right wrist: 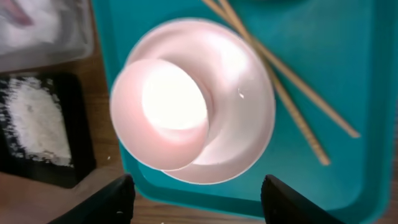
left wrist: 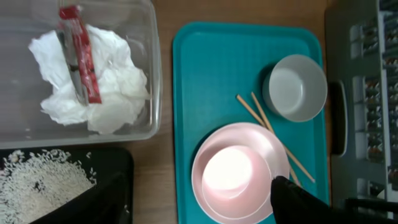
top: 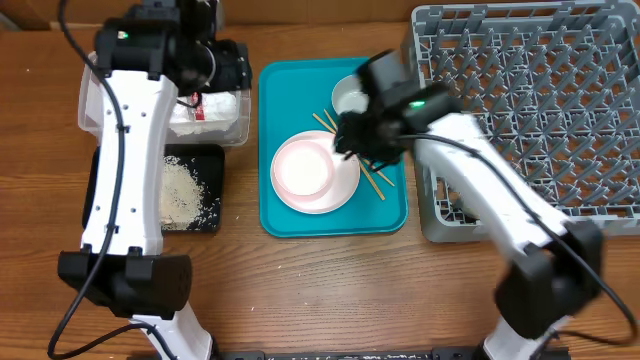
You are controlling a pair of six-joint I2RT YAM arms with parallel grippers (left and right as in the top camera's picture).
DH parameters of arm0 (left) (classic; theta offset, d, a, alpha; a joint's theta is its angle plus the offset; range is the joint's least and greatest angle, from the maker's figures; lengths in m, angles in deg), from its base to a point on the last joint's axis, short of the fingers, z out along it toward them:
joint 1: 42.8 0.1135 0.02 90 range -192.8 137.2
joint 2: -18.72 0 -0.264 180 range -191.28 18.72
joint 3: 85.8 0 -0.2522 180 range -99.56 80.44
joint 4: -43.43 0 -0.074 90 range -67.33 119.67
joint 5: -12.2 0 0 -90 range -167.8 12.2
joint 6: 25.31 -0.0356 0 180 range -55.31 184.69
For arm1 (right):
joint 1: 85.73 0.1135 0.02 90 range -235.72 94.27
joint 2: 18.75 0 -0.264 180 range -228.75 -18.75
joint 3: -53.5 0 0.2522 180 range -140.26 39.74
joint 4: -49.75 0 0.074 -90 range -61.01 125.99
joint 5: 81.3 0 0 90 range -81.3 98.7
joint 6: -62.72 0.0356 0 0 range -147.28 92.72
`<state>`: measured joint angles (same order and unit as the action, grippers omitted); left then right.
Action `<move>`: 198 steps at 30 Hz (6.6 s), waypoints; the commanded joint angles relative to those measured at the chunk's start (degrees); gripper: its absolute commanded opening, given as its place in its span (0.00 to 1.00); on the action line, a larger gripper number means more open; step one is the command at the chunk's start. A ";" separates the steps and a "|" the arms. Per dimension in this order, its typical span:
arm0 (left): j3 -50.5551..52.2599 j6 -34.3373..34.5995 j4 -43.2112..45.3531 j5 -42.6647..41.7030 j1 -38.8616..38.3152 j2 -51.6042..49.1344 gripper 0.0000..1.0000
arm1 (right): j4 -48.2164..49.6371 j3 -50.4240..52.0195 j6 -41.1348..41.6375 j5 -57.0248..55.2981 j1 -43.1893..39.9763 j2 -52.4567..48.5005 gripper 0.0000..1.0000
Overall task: Sort waste into correct bins and load items into the dishwasher
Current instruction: 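Retract left arm and reach right gripper to the pink bowl, then grasp the pink bowl with right gripper and lift toward the rack, then lower the pink bowl into the back of the dish rack, release, then reach right gripper to the white plate and grasp its rim, then carry the white plate into the rack and stand it upright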
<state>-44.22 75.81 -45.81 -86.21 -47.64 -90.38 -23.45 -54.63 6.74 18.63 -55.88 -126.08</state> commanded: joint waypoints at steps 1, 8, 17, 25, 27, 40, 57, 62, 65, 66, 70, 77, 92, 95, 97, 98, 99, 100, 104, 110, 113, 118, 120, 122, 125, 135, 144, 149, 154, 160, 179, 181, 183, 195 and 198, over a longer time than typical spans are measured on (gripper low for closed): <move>-1.44 -1.27 -0.48 0.09 1.18 0.35 0.86 | 1.07 0.28 3.80 -0.83 1.60 -3.45 0.65; -1.07 -1.27 -1.03 2.45 1.11 0.35 1.00 | 3.10 0.28 4.87 -0.85 3.58 -10.60 0.58; -1.07 -1.27 -1.03 2.64 1.07 0.35 1.00 | 6.47 0.28 4.74 -5.33 3.58 -13.14 0.26; -1.07 -1.27 -1.01 2.64 1.07 0.33 1.00 | 7.30 0.31 3.69 -7.78 3.58 -13.94 0.05; -1.07 -1.27 -1.01 2.64 1.07 0.35 1.00 | 7.34 0.31 3.74 -7.72 3.58 -13.94 0.04; -1.07 -1.27 -1.03 2.64 1.07 0.35 1.00 | -3.13 -9.81 0.22 -14.36 -0.46 -1.81 0.04; -1.07 -1.27 -1.01 2.64 1.07 0.35 1.00 | 7.28 -12.04 -17.79 -78.05 -13.00 0.57 0.04; -1.07 -1.27 -1.01 2.64 1.07 0.35 1.00 | 23.43 -12.00 -31.43 -81.90 -15.39 -5.90 0.04; -1.07 -1.27 -1.01 2.64 1.07 0.33 1.00 | 31.69 -12.00 -39.12 -81.90 -15.41 -9.55 0.04; -1.07 -1.27 -1.03 2.64 1.07 0.35 1.00 | 34.64 -12.00 -41.22 -81.90 -15.41 -10.78 0.04; -1.07 -1.27 -1.03 2.64 1.07 0.35 1.00 | 43.01 -12.00 -46.07 -81.83 -14.80 -14.71 0.04; -1.07 -1.27 -1.03 2.64 1.07 0.35 1.00 | 45.22 -12.00 -49.11 -80.37 -14.49 -19.87 0.04; -1.07 -1.27 -1.01 2.64 1.07 0.35 1.00 | 42.64 -12.00 -49.05 -80.30 -11.54 -24.37 0.04; -1.07 -1.27 -1.01 2.64 1.07 0.35 1.00 | 42.62 -12.00 -49.03 -80.35 -11.32 -24.37 0.15; -1.07 -1.27 -1.03 2.64 1.07 0.35 1.00 | 42.60 -12.00 -49.05 -80.37 -11.13 -24.37 0.28; -1.07 -1.27 -1.01 2.64 1.07 0.33 1.00 | 42.60 -12.00 -49.05 -80.37 -10.84 -24.37 0.32; -1.07 -1.27 -1.03 2.64 1.07 0.33 1.00 | 42.66 -12.00 -49.05 -80.35 -10.38 -24.37 0.35; -1.07 -1.27 -1.01 2.64 1.07 0.35 1.00 | 42.66 -12.02 -49.07 -80.35 -9.90 -24.35 0.36; -1.07 -1.27 -1.01 2.64 1.07 0.35 1.00 | 42.62 -12.02 -49.05 -80.21 -8.04 -23.98 0.45; -1.07 -1.27 -1.03 2.64 1.07 0.35 1.00 | 40.46 -12.02 -48.98 -78.34 -4.15 -21.18 0.47; -1.07 -1.27 -1.03 2.64 1.07 0.35 1.00 | 37.24 -12.02 -46.84 -76.74 -3.15 -19.02 0.54; -1.07 -1.27 -1.01 2.64 1.07 0.35 1.00 | 26.93 -12.26 -38.16 -66.07 -3.26 -13.49 0.69; -1.07 -1.27 -1.01 2.64 1.07 0.33 1.00 | 21.79 -12.26 -33.68 -57.59 -3.52 -10.54 0.72; -1.07 -1.27 -1.03 2.64 1.07 0.35 1.00 | 16.15 -12.26 -29.09 -45.90 -3.56 -7.61 0.72; -1.07 -1.27 -1.03 2.64 1.07 0.33 1.00 | 8.68 -12.26 -22.18 -26.69 -3.54 -4.24 0.76; -1.07 -1.27 -1.03 2.64 1.07 0.35 1.00 | 2.14 -3.52 -6.12 1.42 -2.71 -4.02 0.61; -1.07 -1.27 -1.01 2.64 1.07 0.33 1.00 | 6.73 11.04 8.57 1.77 -2.23 -4.02 0.36; -1.07 -1.27 -1.03 2.64 1.07 0.35 1.00 | 11.52 16.41 13.94 1.75 -0.66 -4.02 0.30; -1.07 -1.27 -1.01 2.64 1.07 0.35 1.00 | 12.11 17.18 17.33 1.27 0.22 -4.55 0.23; -1.07 -1.27 -1.01 2.64 1.14 0.24 1.00 | 12.48 17.16 20.04 3.78 0.76 -8.28 0.18; -1.07 -1.27 -1.01 2.64 1.07 0.22 1.00 | 5.95 6.54 6.60 -0.35 -0.74 0.11 0.04; -1.07 -1.27 -1.01 2.64 1.07 0.22 1.00 | 1.68 2.21 4.33 -6.29 -0.92 3.34 0.04; -1.07 -1.27 -1.01 2.62 1.07 0.22 1.00 | -2.82 -2.12 1.86 -14.53 -1.38 6.49 0.04; -1.07 -1.27 -1.01 2.64 1.07 0.22 1.00 | -5.73 -8.11 -9.07 -71.63 -11.82 18.23 0.04; -1.07 -1.27 -1.01 2.64 1.07 0.22 1.00 | 0.24 -7.80 -18.75 -70.53 -17.11 16.83 0.04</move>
<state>-44.70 75.06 -46.84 -83.93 -46.52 -90.38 -26.19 -62.43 -2.38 -42.72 -69.15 -107.39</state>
